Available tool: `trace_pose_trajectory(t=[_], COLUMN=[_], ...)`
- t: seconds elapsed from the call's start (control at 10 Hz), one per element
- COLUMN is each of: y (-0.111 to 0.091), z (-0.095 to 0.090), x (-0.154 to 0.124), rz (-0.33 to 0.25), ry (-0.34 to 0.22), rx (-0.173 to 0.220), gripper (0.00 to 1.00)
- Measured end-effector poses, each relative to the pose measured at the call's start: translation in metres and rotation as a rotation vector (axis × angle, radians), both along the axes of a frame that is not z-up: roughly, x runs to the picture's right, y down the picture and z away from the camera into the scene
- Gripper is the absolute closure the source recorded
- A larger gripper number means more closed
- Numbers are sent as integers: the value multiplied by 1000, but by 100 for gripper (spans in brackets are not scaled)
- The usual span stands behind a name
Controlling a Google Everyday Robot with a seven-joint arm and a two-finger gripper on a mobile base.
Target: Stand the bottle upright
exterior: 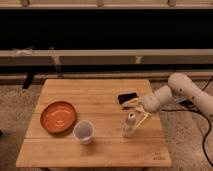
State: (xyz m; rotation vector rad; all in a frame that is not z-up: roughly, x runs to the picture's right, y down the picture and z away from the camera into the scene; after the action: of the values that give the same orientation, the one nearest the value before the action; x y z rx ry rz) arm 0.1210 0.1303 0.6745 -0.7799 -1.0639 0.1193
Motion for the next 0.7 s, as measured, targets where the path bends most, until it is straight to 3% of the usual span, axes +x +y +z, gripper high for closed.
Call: trace_pose_trajectory(t=[0.7], y=[-5], z=[6], x=[18], rz=[-10], ry=[25], rx=[28], gripper=[20])
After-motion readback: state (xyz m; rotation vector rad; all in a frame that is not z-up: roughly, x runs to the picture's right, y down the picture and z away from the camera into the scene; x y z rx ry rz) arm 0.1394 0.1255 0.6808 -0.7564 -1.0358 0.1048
